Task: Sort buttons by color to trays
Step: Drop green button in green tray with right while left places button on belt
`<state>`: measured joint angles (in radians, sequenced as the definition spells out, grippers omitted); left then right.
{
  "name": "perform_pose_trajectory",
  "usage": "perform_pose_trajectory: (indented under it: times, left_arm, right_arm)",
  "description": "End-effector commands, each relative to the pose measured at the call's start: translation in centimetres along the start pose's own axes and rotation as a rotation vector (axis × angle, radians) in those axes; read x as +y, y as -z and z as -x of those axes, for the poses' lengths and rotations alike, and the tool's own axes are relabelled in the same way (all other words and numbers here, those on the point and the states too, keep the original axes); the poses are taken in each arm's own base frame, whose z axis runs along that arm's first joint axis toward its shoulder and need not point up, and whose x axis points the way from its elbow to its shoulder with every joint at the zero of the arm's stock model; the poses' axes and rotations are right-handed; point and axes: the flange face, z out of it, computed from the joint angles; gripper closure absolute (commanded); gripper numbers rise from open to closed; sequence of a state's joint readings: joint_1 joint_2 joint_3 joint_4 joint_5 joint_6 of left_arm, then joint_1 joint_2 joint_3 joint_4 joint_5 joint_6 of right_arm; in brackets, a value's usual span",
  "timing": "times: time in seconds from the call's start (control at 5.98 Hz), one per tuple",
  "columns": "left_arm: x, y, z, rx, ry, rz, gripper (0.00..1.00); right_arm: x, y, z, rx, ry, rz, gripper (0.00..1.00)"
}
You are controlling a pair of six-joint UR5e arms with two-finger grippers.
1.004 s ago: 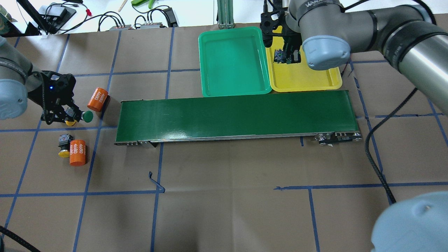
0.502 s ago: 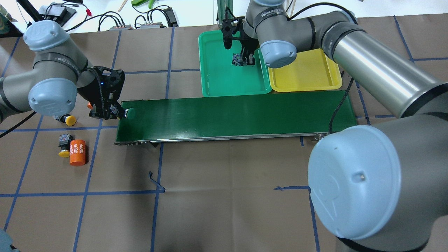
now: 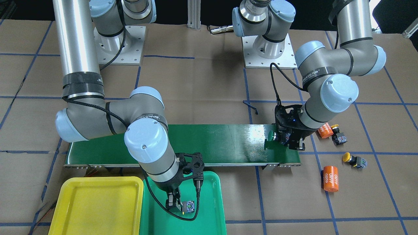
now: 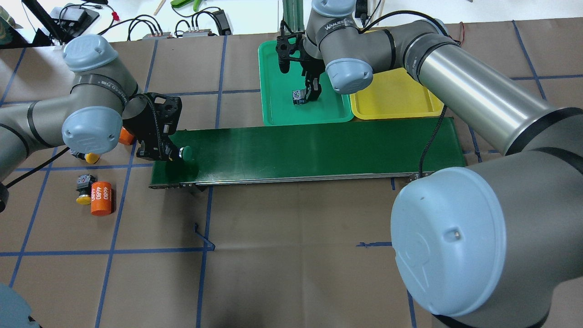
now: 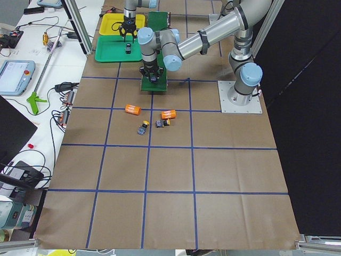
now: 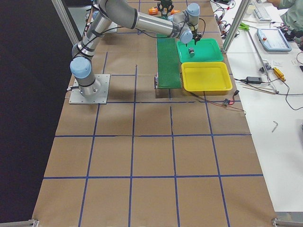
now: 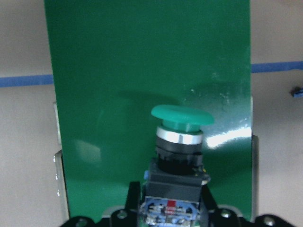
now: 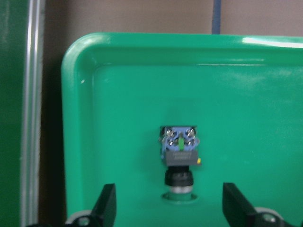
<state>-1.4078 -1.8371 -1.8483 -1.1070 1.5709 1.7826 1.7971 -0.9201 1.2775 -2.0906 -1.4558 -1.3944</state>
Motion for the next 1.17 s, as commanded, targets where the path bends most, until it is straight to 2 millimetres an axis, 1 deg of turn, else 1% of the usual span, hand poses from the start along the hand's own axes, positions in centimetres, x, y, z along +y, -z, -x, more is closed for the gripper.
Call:
perform_pose_trajectory:
  times: [0.0, 0.17, 0.33, 0.5, 0.67, 0.84, 1.0]
  left_arm:
    - [0.4, 1.3, 0.2, -0.018, 0.014, 0.019, 0.01]
    - [1.7, 2.5, -0.1, -0.033, 0.032, 0.022, 0.01]
    - [6.0, 2.9, -0.2, -0.044, 0.117, 0.019, 0.01]
    - [11.6, 2.4, -0.4, -0.041, 0.233, 0.008, 0.01]
    - [15.5, 2.3, -0.8, -0.041, 0.284, 0.005, 0.01]
    - [17.5, 1.5, -0.8, -0.033, 0.181, 0.002, 0.01]
    - [19.2, 0.9, 1.3, -0.060, 0.037, 0.021, 0.01]
  right_arm:
    - [2.9, 9.1, 2.9, -0.114, -0.045, 0.097, 0.00]
    - [4.4, 13.4, 5.3, -0.150, -0.065, 0.102, 0.00]
    - [4.8, 16.0, 9.3, -0.161, -0.069, 0.107, 0.00]
    - [5.6, 16.2, 13.1, -0.169, -0.079, 0.107, 0.00]
    - [5.7, 15.3, 14.8, -0.167, -0.080, 0.101, 0.00]
    - [5.4, 14.7, 14.6, -0.128, -0.079, 0.094, 0.00]
    - [5.2, 14.4, 14.7, -0.134, -0.080, 0.086, 0.00]
